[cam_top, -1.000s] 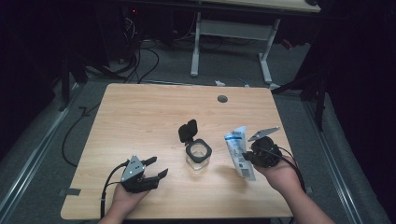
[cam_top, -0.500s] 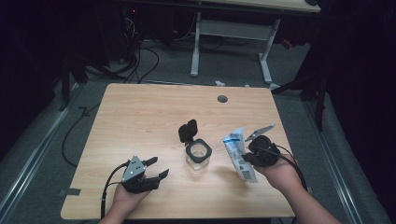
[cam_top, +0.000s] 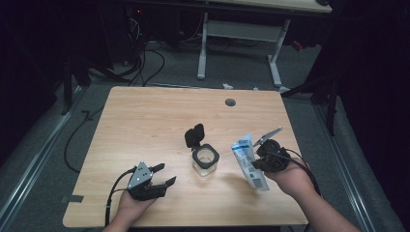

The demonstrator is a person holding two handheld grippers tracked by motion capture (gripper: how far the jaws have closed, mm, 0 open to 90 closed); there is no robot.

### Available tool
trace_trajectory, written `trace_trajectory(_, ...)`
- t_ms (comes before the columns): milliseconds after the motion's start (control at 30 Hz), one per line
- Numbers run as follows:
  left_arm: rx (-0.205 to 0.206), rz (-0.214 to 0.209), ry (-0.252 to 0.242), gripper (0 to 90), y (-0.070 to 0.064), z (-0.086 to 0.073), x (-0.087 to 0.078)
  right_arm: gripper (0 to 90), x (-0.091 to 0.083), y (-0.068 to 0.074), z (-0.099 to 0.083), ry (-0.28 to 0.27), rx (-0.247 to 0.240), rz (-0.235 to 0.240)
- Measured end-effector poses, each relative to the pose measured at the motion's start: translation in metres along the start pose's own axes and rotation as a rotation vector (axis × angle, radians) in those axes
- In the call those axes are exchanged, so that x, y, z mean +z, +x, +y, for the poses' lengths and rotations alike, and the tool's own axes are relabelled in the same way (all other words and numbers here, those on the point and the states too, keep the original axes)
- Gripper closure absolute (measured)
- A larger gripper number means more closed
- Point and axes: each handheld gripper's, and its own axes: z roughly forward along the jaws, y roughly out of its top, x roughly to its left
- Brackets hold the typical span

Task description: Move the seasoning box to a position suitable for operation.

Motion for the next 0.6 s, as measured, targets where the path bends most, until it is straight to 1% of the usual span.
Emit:
trace_trajectory(133,0.005,-0.004,0.004,33.9,-0.0006,0.0,0.0003,89.8,-0.0035,-0.0001,0.0019,0.021,-0.007,-0.009)
trace_trajectory(200,0.005,-0.004,0.004,33.9,-0.0007,-0.0001,0.0004,89.9,-0.004,-0.0005,0.0022,0.024,-0.006,-0.006)
trace_trajectory(367,0.003,-0.007,0.004,33.8,-0.0008,-0.0004,0.0008,89.9,-0.0038,0.0001,0.0025,0.053,-0.008,-0.003)
trace_trajectory(500,0.004,-0.008,0.002,33.8,-0.0009,-0.0002,0.0005,89.9,-0.0029,0.0011,0.0032,0.071,-0.022,-0.002)
trace_trajectory(600,0.003,-0.01,0.002,33.7,-0.0008,-0.0002,0.0004,89.9,-0.0027,0.0016,0.0039,0.074,-0.012,0.007)
